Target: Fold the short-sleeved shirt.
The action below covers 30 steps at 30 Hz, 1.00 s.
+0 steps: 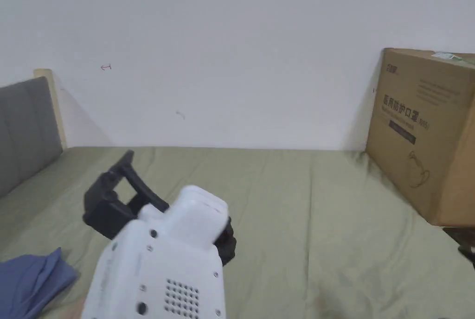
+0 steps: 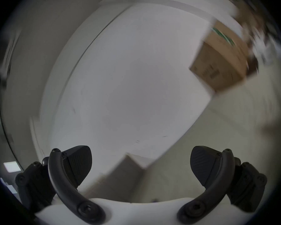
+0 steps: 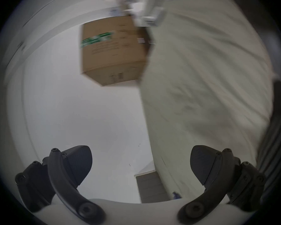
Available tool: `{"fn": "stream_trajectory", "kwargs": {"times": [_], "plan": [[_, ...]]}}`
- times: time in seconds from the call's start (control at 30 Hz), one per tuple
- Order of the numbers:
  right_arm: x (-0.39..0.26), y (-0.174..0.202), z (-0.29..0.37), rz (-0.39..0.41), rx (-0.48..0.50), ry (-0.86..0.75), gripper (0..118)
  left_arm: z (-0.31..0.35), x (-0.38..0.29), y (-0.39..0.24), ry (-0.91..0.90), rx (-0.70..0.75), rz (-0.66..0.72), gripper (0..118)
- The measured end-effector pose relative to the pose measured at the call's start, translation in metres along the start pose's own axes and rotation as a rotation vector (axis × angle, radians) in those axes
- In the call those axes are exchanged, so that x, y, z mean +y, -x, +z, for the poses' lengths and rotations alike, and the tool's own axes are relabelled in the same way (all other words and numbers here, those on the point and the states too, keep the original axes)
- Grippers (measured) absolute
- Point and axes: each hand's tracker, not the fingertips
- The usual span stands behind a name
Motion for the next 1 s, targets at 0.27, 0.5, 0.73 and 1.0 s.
{"fn": "stream_trajectory", "kwargs": {"times": [0.27, 0.5, 0.73, 1.0], "plan": [[-0.109, 0.089, 0.003, 1.471, 0.031, -0.140, 118, 0.012, -0.023, 0.019, 0.014, -0.015, 0.491, 118], [-0.130, 0.064, 0.006, 1.580, 0.039, -0.141, 118, 0.009, -0.028, 0.008, 0.065, -0.032, 0.483, 118], [-0.118, 0.066, 0.008, 1.476, 0.018, -0.136, 118, 0.014, -0.029, 0.006, 0.050, -0.048, 0.474, 118], [-0.119, 0.067, 0.012, 1.510, 0.023, -0.168, 118, 0.011, -0.030, 0.008, 0.062, -0.079, 0.514, 118]]}}
